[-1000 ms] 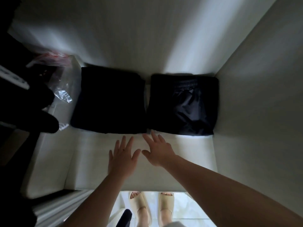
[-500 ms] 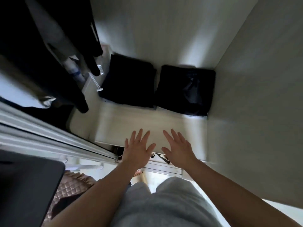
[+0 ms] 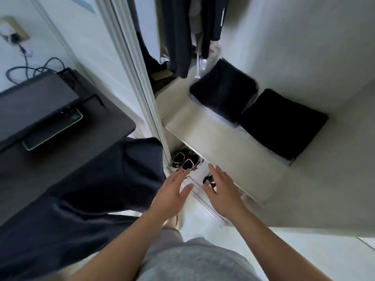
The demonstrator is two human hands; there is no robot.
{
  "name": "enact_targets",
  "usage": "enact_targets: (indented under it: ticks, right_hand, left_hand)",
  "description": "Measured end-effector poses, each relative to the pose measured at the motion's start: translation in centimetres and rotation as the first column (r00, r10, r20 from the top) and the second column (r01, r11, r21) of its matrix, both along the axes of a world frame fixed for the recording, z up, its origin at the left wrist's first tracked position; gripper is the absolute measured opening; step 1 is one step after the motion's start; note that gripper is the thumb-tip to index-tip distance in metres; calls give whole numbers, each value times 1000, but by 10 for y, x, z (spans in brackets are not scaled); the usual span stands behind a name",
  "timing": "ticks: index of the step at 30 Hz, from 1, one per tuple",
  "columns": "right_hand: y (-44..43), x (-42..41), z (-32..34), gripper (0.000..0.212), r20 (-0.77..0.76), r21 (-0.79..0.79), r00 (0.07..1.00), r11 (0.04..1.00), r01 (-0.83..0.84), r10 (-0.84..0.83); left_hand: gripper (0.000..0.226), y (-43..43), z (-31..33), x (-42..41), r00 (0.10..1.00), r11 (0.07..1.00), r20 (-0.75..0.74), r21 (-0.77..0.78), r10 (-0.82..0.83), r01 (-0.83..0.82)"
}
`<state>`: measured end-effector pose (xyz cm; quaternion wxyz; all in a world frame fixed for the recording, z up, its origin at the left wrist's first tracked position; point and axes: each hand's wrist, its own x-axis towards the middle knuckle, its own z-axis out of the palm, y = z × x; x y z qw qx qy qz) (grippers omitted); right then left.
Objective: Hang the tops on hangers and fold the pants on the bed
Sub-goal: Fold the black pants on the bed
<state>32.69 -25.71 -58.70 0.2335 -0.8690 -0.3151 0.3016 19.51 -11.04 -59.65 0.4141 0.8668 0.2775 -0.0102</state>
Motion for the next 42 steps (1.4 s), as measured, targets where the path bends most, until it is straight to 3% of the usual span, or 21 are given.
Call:
enact_targets:
  ticks: [4, 8, 12, 18, 22, 24, 27, 30, 32, 35, 38, 42]
  right_hand:
    - [14, -36, 4, 66, -69, 111, 986, 984, -142, 150]
    - [37, -71, 9, 65, -194, 203, 933, 943, -266, 304]
    - [67, -108, 12, 64, -324, 185, 852, 911, -370, 412]
    - [122, -169, 4, 68, -433, 126, 735, 842, -524, 523]
    - [157, -204, 0, 82, -475, 114, 698, 824, -555, 536]
    - [173, -216, -4, 89, -499, 82, 723, 856, -510, 478]
    - [189, -227, -9, 89, -523, 55, 764, 910, -412, 378]
    - [198, -234, -13, 69, -626, 8, 738, 948, -318, 253]
    - [199, -238, -12, 53, -666, -20, 719, 959, -284, 199]
    - [197, -247, -11, 26, -669, -28, 730, 976, -215, 142]
    - [196, -263, -8, 19, -641, 15, 762, 995, -102, 88]
    - [174, -291, 4, 42, -651, 22, 758, 999, -46, 49]
  left_hand:
    - [50, 0, 0, -61, 960, 961, -84, -49, 266, -271]
    - [51, -5, -7, -128, 822, 821, -183, -101, 540, -562]
    - [48, -2, -8, -197, 528, 500, -163, -184, 834, -846]
    - [69, 20, -6, -292, 97, 65, -126, -232, 987, -971]
    - [77, 44, 7, -328, -67, -75, -41, -239, 997, -968]
    - [73, 55, 12, -337, -80, -79, -7, -228, 997, -971]
    - [55, 67, 18, -342, -17, -35, -68, -273, 998, -961]
    - [25, 69, 17, -343, 35, 4, -93, -321, 995, -947]
    - [21, 68, 14, -343, 47, 18, -75, -342, 996, -940]
    - [53, 67, 11, -348, 17, -13, -67, -426, 998, -905]
    - [85, 72, 9, -359, 67, 45, -35, -442, 997, -896]
    - [94, 70, 12, -374, 163, 125, -35, -491, 986, -862]
